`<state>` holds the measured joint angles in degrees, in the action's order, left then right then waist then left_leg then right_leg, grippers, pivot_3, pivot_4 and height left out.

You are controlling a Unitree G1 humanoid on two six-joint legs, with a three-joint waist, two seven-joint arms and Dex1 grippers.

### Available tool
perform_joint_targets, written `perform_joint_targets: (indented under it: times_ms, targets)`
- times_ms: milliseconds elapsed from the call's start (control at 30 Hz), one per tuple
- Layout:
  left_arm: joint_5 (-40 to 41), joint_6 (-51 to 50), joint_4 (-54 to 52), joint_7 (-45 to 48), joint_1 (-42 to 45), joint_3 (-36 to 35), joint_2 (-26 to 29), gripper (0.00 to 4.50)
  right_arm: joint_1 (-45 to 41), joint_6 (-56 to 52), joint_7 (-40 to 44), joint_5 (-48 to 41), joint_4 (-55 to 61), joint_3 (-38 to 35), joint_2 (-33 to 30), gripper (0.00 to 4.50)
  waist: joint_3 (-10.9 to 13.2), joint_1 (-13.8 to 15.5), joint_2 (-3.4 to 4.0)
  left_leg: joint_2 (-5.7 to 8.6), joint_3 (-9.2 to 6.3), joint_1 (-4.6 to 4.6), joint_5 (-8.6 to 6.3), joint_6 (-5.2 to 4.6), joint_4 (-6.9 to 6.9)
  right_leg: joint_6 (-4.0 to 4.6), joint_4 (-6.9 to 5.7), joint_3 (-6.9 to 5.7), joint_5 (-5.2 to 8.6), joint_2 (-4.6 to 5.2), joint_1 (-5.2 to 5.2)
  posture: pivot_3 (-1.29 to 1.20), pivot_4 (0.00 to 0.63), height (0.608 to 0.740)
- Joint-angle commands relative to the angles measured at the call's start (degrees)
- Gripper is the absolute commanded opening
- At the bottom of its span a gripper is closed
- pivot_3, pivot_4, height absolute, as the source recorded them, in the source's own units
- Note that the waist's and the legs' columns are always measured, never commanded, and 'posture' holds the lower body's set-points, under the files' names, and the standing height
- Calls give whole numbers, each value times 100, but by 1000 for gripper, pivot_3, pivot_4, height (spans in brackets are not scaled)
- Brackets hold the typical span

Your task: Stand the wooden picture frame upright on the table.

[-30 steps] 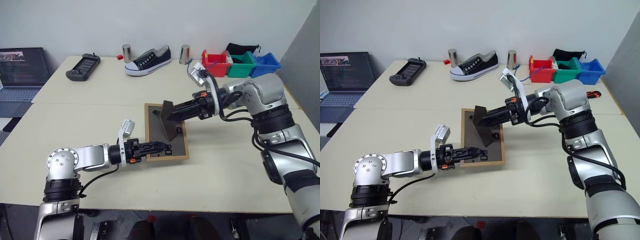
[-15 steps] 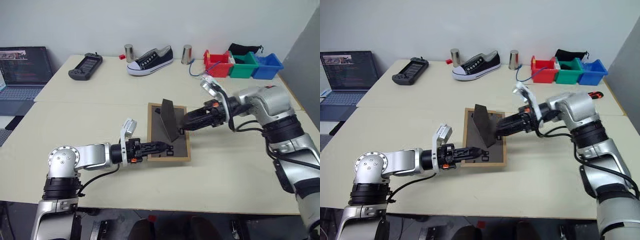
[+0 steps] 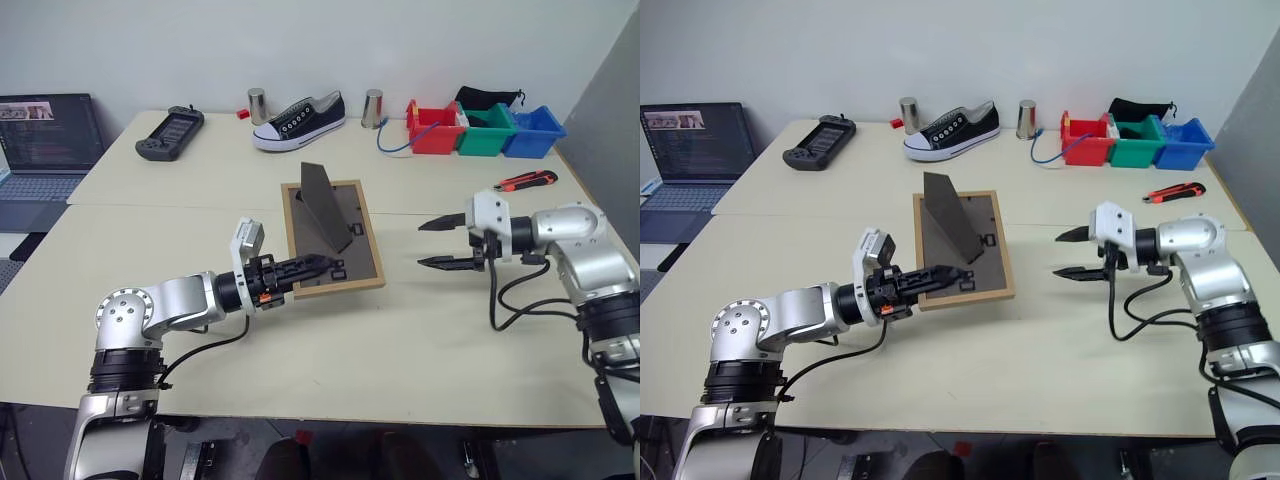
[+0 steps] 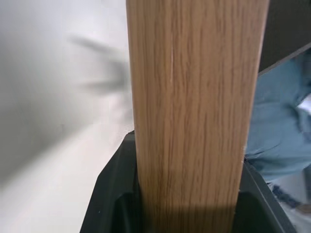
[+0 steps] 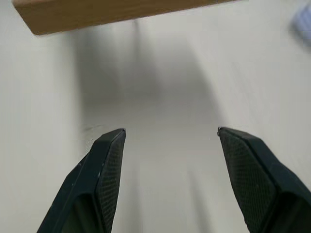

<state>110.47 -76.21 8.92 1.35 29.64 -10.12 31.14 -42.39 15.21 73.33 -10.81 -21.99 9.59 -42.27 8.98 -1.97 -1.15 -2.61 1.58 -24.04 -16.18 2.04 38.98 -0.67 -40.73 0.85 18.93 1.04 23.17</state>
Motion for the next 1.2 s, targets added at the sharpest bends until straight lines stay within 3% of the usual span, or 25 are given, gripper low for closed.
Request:
perform_joint_targets:
  times_ms: [33,167,333,500,1000,1200]
  targets:
    - [253,-65,25,-27,157,-374,-286,1296,132,4014,-477,551,-782,-379,213,3194,0,3,0,-1,-2,1,0,0,1,0,2,-3,0,0,-3,0,150,740]
    - [253,-1,-221,-214,24,-533,-799,1296,-267,6159,-1108,896,-1867,-387,723,3194,0,-16,0,-2,0,6,0,1,1,0,4,-2,0,1,-8,0,150,740]
    - [253,253,-838,-577,-427,-710,-1393,1296,-800,7565,-1789,1470,-2729,-425,1189,3194,0,-76,0,-5,2,14,1,2,0,0,-1,-1,0,1,-10,0,150,740]
    - [253,530,-1316,-925,-809,-770,-1684,1296,-1078,7729,-2399,1956,-2869,-422,1353,3194,-1,-113,1,-9,-4,23,1,2,-3,0,1,-6,0,-1,-23,0,150,740]
    - [253,712,-1586,-1160,-1028,-701,-1819,1296,-1166,7729,-3963,2777,-2264,205,886,3194,0,12,1,-5,-12,79,1,2,-12,0,52,-15,0,0,-106,0,150,740]
    - [253,624,-1528,-1088,-1030,-629,-1733,1296,-1231,7729,-4473,3243,-2237,380,790,2060,0,14,1,-5,-12,79,1,2,-13,0,56,-16,0,0,-109,0,150,740]
